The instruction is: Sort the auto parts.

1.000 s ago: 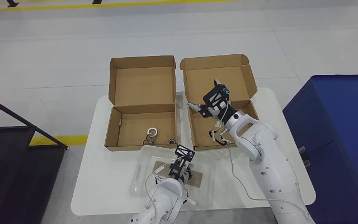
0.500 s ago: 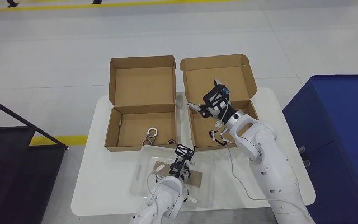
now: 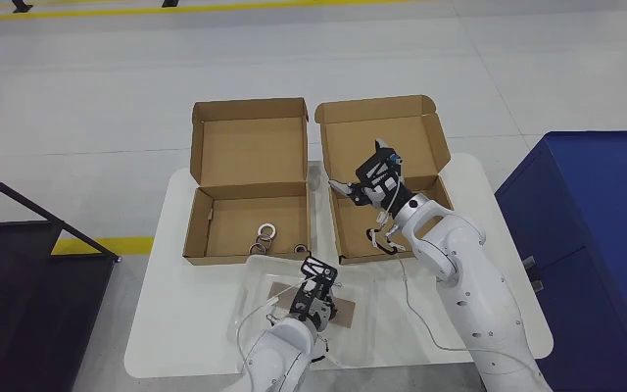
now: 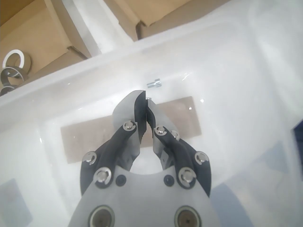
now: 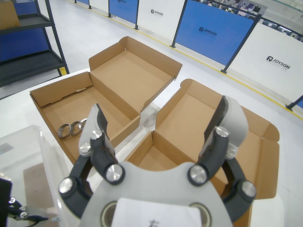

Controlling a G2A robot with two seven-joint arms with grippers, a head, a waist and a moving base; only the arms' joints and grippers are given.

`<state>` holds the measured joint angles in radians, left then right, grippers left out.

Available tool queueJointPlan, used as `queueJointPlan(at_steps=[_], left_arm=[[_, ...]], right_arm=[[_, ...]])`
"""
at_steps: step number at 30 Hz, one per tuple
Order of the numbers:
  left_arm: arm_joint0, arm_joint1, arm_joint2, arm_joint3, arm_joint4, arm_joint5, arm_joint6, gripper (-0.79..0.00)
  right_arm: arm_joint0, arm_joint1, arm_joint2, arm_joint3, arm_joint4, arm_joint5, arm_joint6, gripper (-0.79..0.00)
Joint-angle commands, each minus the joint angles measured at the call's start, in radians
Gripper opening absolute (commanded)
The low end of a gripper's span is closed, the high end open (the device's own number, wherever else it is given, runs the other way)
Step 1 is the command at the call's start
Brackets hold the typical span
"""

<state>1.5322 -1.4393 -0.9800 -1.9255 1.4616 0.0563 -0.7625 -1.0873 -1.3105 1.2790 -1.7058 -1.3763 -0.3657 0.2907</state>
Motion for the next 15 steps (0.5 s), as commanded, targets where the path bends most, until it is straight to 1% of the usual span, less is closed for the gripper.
queueJointPlan(at_steps=[1,3,5,7,12,15], left_arm=[[0.034,0.011,-0.066,-0.029,-0.137,-0.098,0.034,-0.785],[0.041,0.018,-0.108,-0.025,-0.183,-0.147,0.021,-0.785],[0.034,0.022,-0.120,-0.019,-0.176,-0.149,0.005,-0.785],[0.028,0.023,-0.105,-0.007,-0.137,-0.151,-0.005,-0.785],[0.011,0.028,-0.059,0.016,-0.056,-0.202,-0.015,-0.785],[0.012,0.030,-0.046,0.015,-0.031,-0.199,-0.013,-0.785]], right_arm=[[0.000,0.000,0.000,0.000,0.000,0.000,0.000,0.000],[0.000,0.000,0.000,0.000,0.000,0.000,0.000,0.000],[0.000,0.000,0.000,0.000,0.000,0.000,0.000,0.000],[0.000,0.000,0.000,0.000,0.000,0.000,0.000,0.000],[0.000,0.000,0.000,0.000,0.000,0.000,0.000,0.000],[0.000,0.000,0.000,0.000,0.000,0.000,0.000,0.000]])
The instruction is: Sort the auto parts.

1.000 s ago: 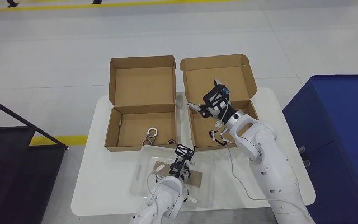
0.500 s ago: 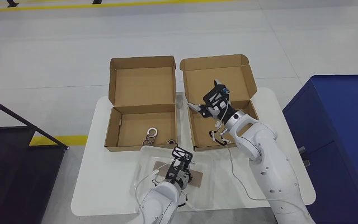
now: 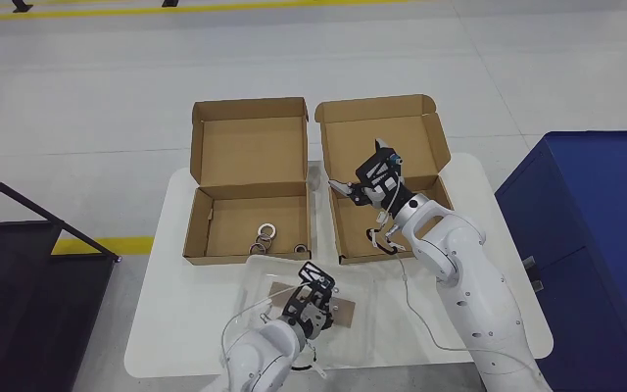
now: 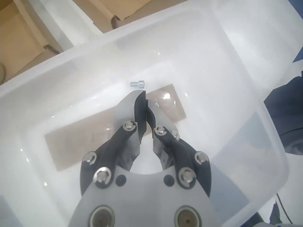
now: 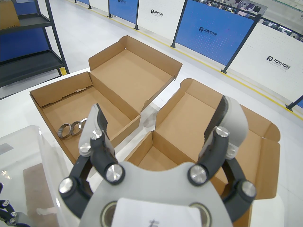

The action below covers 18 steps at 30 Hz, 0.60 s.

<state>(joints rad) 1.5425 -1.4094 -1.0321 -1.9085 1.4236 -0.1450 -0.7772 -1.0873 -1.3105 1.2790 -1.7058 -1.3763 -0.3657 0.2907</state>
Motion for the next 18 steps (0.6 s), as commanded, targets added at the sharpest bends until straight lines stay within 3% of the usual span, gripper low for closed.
queueJointPlan(at_steps=[1,12,13,17,18], left_arm=[[0.002,0.001,0.008,-0.006,0.009,0.003,0.000,-0.785],[0.044,0.019,0.004,-0.117,0.091,-0.013,-0.103,-0.785],[0.048,0.020,0.001,-0.125,0.098,-0.007,-0.113,-0.760],[0.056,0.022,0.000,-0.138,0.106,0.020,-0.124,-0.533],[0.057,0.021,0.004,-0.137,0.107,0.030,-0.119,-0.520]], right_arm=[[0.000,0.000,0.000,0.000,0.000,0.000,0.000,0.000],[0.000,0.000,0.000,0.000,0.000,0.000,0.000,0.000],[0.000,0.000,0.000,0.000,0.000,0.000,0.000,0.000],[0.000,0.000,0.000,0.000,0.000,0.000,0.000,0.000],[0.000,0.000,0.000,0.000,0.000,0.000,0.000,0.000]])
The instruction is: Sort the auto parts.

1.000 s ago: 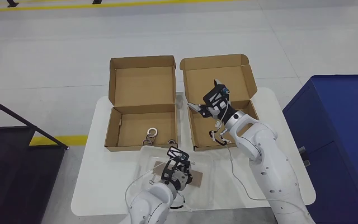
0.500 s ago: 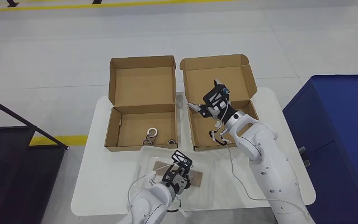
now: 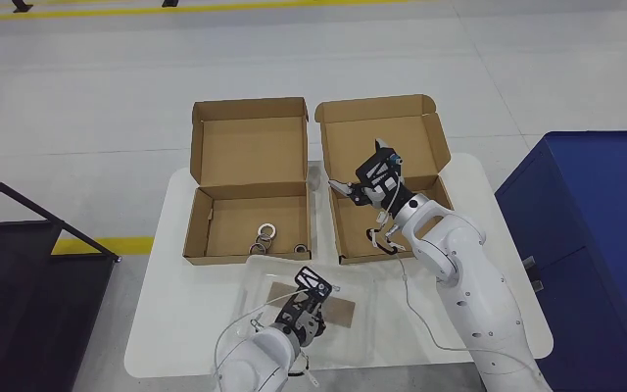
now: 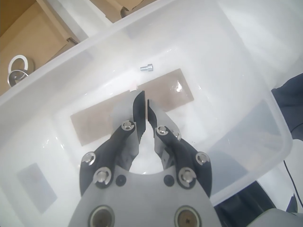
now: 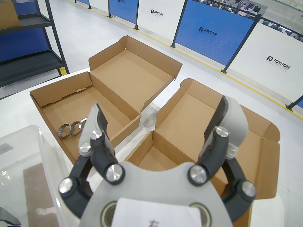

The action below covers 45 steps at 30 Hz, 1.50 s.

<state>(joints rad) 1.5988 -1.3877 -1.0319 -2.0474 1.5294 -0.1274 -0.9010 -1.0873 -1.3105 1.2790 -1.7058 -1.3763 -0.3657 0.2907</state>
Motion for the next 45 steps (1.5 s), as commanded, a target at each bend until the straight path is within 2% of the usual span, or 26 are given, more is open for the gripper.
queueJointPlan(at_steps=[1,2,3,4,9,12,13,16,23,31,45], left_arm=[[-0.001,-0.001,0.008,0.006,0.012,0.023,0.010,-0.496],[-0.002,-0.001,0.015,0.014,0.034,0.043,0.014,-0.406],[-0.007,-0.003,0.025,0.017,0.073,0.073,0.029,-0.117],[-0.008,-0.003,0.030,0.018,0.090,0.084,0.037,-0.031],[-0.009,-0.003,0.029,0.021,0.092,0.083,0.039,-0.015],[-0.019,-0.002,0.030,0.037,0.069,0.047,0.022,-0.286],[-0.025,-0.002,0.028,0.038,0.055,0.035,0.007,-0.305],[-0.044,-0.001,0.022,0.047,0.021,-0.001,-0.038,-0.320],[-0.091,-0.005,0.027,0.093,-0.001,0.011,-0.047,-0.400],[-0.141,-0.009,0.057,0.149,0.022,0.007,-0.077,-0.403],[-0.170,-0.013,0.084,0.189,0.055,0.035,-0.086,-0.394]], right_arm=[[0.000,0.000,0.000,0.000,0.000,0.000,0.000,0.000],[0.000,0.000,0.000,0.000,0.000,0.000,0.000,0.000],[0.000,0.000,0.000,0.000,0.000,0.000,0.000,0.000],[0.000,0.000,0.000,0.000,0.000,0.000,0.000,0.000],[0.000,0.000,0.000,0.000,0.000,0.000,0.000,0.000],[0.000,0.000,0.000,0.000,0.000,0.000,0.000,0.000],[0.000,0.000,0.000,0.000,0.000,0.000,0.000,0.000],[0.000,0.000,0.000,0.000,0.000,0.000,0.000,0.000],[0.000,0.000,0.000,0.000,0.000,0.000,0.000,0.000],[0.000,0.000,0.000,0.000,0.000,0.000,0.000,0.000],[0.000,0.000,0.000,0.000,0.000,0.000,0.000,0.000]])
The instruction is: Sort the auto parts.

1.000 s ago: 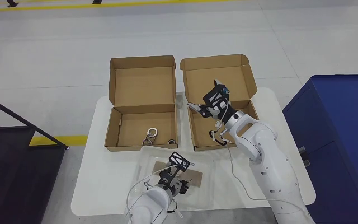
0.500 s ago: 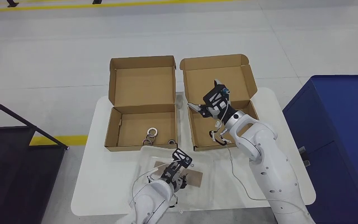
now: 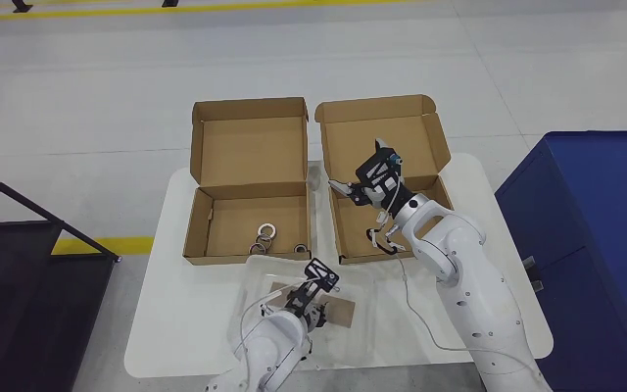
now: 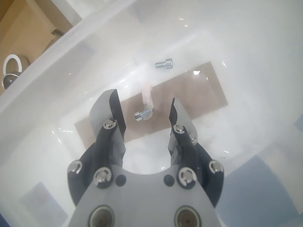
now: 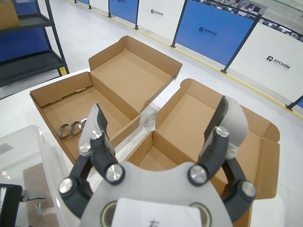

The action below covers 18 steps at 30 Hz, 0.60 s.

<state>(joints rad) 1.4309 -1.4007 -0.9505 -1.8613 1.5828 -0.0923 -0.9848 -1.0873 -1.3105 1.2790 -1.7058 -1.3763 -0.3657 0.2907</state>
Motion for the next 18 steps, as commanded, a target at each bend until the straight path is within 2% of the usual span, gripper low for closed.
queueJointPlan(at_steps=[1,5,10,11,18], left_arm=[[-0.003,-0.001,0.003,0.005,0.003,0.000,-0.005,-0.397],[0.005,0.002,0.005,-0.010,0.012,-0.014,-0.018,-0.400],[0.035,0.012,-0.005,-0.061,0.015,-0.088,-0.032,-0.397],[0.042,0.016,-0.009,-0.068,0.014,-0.117,-0.032,-0.372],[0.063,0.029,-0.039,-0.081,0.037,-0.174,-0.020,-0.376]], right_arm=[[0.000,0.000,0.000,0.000,0.000,0.000,0.000,0.000],[0.000,0.000,0.000,0.000,0.000,0.000,0.000,0.000],[0.000,0.000,0.000,0.000,0.000,0.000,0.000,0.000],[0.000,0.000,0.000,0.000,0.000,0.000,0.000,0.000],[0.000,0.000,0.000,0.000,0.000,0.000,0.000,0.000]])
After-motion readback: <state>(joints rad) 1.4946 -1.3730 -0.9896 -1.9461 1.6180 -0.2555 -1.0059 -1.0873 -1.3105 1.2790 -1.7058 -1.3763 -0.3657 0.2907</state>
